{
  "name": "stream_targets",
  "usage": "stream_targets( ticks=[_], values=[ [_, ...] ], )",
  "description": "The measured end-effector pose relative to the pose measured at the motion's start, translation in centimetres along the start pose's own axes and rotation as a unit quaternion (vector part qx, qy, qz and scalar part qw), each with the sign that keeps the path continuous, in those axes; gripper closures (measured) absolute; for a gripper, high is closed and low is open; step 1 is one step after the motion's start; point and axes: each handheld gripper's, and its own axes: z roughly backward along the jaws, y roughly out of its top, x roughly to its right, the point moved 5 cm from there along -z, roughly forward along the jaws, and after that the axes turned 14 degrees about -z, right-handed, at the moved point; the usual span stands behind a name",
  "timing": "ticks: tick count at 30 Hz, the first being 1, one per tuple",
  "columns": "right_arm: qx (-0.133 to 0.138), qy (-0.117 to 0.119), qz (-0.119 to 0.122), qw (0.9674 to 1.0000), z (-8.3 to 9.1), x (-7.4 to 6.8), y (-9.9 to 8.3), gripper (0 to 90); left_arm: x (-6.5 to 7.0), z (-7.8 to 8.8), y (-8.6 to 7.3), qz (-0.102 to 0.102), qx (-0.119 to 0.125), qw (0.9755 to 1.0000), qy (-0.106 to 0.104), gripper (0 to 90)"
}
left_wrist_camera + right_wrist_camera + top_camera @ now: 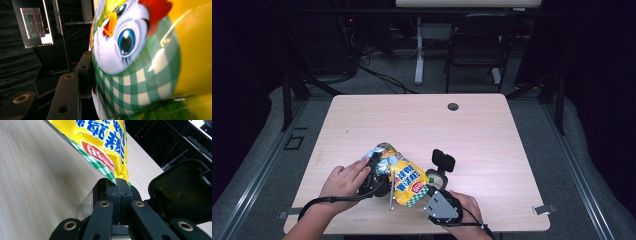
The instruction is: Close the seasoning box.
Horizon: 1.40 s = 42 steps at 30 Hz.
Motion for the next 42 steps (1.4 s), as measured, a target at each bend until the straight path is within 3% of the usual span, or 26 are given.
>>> stream_targets(
  ticks=[16,42],
  values=[
    [-0.006,0.004,-0.006,1.0000,-0.50,0.00,-0.39,90.0,0.06,-0.15,0.15,-0.006,-0.005,1.0000,-0.001,58.4],
    [-0.013,0.007,-0.003,0.9999,-0.89,-0.16,-0.75,90.0,-0.28,0.52,0.24,-0.049,-0.020,0.9983,0.023,58.9]
  ],
)
